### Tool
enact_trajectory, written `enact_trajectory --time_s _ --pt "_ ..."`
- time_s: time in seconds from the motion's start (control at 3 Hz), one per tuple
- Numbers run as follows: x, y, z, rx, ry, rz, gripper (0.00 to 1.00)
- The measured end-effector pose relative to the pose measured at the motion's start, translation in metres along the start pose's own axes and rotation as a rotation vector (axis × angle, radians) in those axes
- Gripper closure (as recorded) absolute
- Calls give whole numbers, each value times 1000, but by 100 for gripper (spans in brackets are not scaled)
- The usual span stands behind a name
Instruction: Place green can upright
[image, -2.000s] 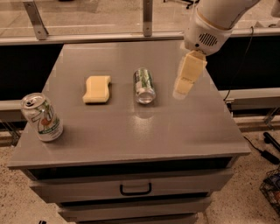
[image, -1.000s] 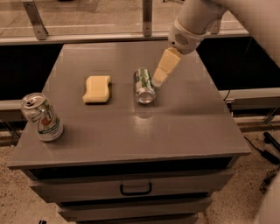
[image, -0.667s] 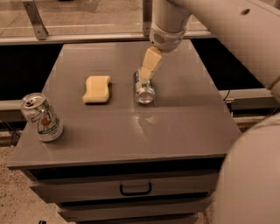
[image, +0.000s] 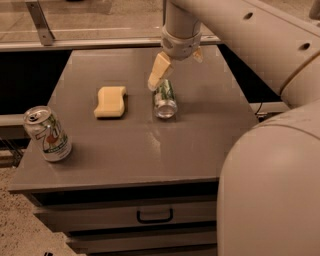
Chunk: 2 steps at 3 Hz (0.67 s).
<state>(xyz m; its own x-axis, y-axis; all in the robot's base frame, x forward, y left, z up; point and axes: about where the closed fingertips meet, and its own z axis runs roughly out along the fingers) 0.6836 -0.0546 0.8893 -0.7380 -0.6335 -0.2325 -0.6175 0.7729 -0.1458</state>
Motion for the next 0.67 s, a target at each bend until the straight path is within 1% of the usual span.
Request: enact_trajectory --time_s 0.33,0.67 --pt "4 -4 3 -59 -23 31 0" --pt "6 8 2 -57 5 94 0"
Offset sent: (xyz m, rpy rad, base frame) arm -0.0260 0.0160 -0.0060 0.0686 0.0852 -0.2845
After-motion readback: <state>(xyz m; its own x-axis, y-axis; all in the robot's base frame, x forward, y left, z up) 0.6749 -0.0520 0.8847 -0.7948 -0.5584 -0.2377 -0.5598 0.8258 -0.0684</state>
